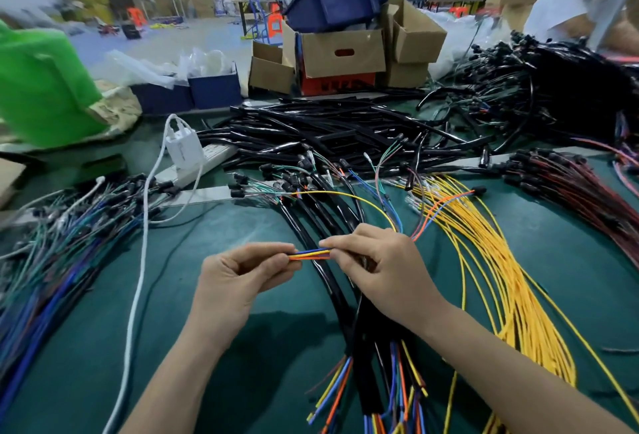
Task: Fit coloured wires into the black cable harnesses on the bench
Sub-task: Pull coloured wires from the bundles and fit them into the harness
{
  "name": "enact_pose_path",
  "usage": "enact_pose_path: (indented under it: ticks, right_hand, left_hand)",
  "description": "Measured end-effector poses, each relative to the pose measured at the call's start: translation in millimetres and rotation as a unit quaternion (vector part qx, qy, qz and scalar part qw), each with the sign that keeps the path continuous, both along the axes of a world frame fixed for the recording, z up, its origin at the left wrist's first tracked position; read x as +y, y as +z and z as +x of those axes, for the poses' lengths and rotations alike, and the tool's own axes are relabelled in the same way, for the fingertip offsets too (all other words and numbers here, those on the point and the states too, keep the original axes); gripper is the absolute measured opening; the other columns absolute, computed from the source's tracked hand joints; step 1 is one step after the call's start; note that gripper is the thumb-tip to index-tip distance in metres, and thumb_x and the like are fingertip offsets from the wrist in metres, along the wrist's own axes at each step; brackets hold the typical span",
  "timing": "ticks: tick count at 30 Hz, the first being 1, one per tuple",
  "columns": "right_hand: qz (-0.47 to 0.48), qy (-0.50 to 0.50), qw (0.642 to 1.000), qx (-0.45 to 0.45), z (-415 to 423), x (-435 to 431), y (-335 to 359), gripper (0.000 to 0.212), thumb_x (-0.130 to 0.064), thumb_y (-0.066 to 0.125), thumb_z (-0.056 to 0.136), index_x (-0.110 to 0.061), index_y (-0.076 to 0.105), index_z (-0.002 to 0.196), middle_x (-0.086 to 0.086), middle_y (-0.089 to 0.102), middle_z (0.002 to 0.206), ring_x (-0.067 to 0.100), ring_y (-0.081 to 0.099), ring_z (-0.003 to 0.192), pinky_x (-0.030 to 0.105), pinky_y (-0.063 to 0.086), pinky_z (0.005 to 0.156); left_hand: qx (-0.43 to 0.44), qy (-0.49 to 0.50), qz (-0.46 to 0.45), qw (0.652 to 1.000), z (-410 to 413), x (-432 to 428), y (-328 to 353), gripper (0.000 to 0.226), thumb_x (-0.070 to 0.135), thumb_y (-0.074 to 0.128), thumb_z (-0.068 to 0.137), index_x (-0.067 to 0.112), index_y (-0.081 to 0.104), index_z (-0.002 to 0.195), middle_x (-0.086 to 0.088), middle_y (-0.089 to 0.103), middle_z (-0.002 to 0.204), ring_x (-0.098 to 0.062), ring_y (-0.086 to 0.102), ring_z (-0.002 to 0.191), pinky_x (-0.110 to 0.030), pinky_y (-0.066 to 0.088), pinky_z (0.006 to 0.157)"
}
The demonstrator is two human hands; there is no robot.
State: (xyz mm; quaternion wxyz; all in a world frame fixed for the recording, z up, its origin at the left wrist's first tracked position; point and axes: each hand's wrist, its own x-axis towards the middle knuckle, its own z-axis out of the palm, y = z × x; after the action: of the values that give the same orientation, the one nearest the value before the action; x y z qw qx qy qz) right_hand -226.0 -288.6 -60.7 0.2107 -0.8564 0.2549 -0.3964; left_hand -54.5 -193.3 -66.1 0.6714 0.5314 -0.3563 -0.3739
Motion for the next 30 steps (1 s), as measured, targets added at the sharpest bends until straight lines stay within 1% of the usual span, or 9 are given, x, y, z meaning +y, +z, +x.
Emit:
enact_pose_path:
  ticks: [6, 8, 10, 12, 15, 18, 23, 26, 30]
  right_hand:
    - [-0.141, 0.024, 0.989, 0.025, 8, 14, -1, 0.018, -0.026, 0.066, 0.086, -0.019, 0.075, 0.1, -0.001, 0.066, 0.075, 0.018, 0.062, 0.066, 0.032, 0.051, 0.055]
    - [-0.102, 0.043, 0.994, 0.008, 8, 14, -3, 0.016, -0.022, 0.066, 0.086, -0.013, 0.075, 0.097, 0.0, 0.07, 0.08, 0.017, 0.067, 0.073, 0.035, 0.053, 0.06]
    - [0.014, 0.076, 0.997, -0.018, 6, 12, -3, 0.014, -0.019, 0.068, 0.085, -0.011, 0.073, 0.095, -0.002, 0.072, 0.085, 0.013, 0.068, 0.079, 0.038, 0.054, 0.068]
    - [0.129, 0.101, 0.986, -0.033, 4, 9, -1, 0.01, -0.017, 0.07, 0.083, -0.015, 0.074, 0.092, -0.003, 0.073, 0.082, 0.01, 0.067, 0.074, 0.035, 0.053, 0.07]
    - [0.204, 0.124, 0.971, -0.027, 3, 7, -1, 0.012, -0.014, 0.073, 0.081, -0.026, 0.074, 0.084, -0.004, 0.067, 0.065, 0.007, 0.051, 0.055, 0.022, 0.042, 0.056]
    - [0.245, 0.14, 0.959, -0.042, 2, 5, 1, 0.022, -0.01, 0.074, 0.079, -0.032, 0.072, 0.079, -0.014, 0.062, 0.058, 0.003, 0.043, 0.053, 0.014, 0.034, 0.053]
    - [0.285, 0.169, 0.941, -0.063, 1, 5, 5, 0.022, -0.006, 0.075, 0.078, -0.028, 0.075, 0.08, 0.007, 0.07, 0.071, 0.014, 0.052, 0.062, 0.025, 0.042, 0.063]
    - [0.289, 0.178, 0.939, -0.055, 2, 6, 6, 0.019, -0.007, 0.075, 0.078, -0.025, 0.074, 0.081, 0.026, 0.066, 0.077, 0.027, 0.052, 0.065, 0.045, 0.043, 0.064]
    - [0.286, 0.182, 0.939, -0.054, 3, 8, 7, 0.015, -0.008, 0.074, 0.079, -0.023, 0.074, 0.082, 0.02, 0.068, 0.079, 0.036, 0.058, 0.065, 0.054, 0.047, 0.066]
  left_hand:
    - [-0.037, -0.01, -0.007, 0.999, -14, 0, 0, 0.013, 0.007, 0.065, 0.071, 0.014, 0.076, 0.071, -0.01, 0.073, 0.072, -0.019, 0.072, 0.068, -0.019, 0.055, 0.061]
    - [-0.041, -0.019, -0.003, 0.999, -16, 0, -1, 0.017, 0.007, 0.064, 0.072, 0.018, 0.077, 0.072, -0.008, 0.074, 0.072, -0.018, 0.072, 0.069, -0.018, 0.055, 0.062]
    - [-0.005, -0.04, 0.008, 0.999, -12, 1, 1, 0.016, 0.011, 0.063, 0.072, 0.017, 0.078, 0.075, -0.011, 0.074, 0.076, -0.021, 0.073, 0.073, -0.016, 0.055, 0.063]
    - [0.057, -0.089, 0.03, 0.994, -4, 2, 2, 0.017, 0.016, 0.064, 0.072, 0.013, 0.078, 0.08, -0.015, 0.074, 0.083, -0.023, 0.073, 0.079, -0.016, 0.054, 0.066]
    - [0.137, -0.151, 0.062, 0.977, 1, 4, 0, 0.025, 0.026, 0.074, 0.064, 0.011, 0.078, 0.084, -0.01, 0.074, 0.086, -0.014, 0.072, 0.075, -0.015, 0.054, 0.066]
    - [0.216, -0.186, 0.06, 0.957, 0, 3, -6, 0.047, 0.031, 0.093, 0.047, 0.009, 0.077, 0.086, -0.003, 0.072, 0.079, -0.005, 0.063, 0.062, -0.013, 0.052, 0.061]
    - [0.288, -0.237, 0.026, 0.927, -3, 3, -9, 0.043, 0.025, 0.095, 0.048, 0.012, 0.075, 0.084, -0.001, 0.068, 0.078, -0.004, 0.059, 0.062, -0.012, 0.051, 0.06]
    - [0.293, -0.235, 0.027, 0.926, -4, 3, -10, 0.041, 0.022, 0.096, 0.045, 0.011, 0.073, 0.078, -0.003, 0.065, 0.075, -0.006, 0.058, 0.06, -0.013, 0.051, 0.058]
    - [0.3, -0.232, 0.023, 0.925, -2, 4, -10, 0.04, 0.019, 0.096, 0.044, 0.012, 0.07, 0.075, -0.006, 0.065, 0.074, -0.008, 0.059, 0.06, -0.014, 0.052, 0.059]
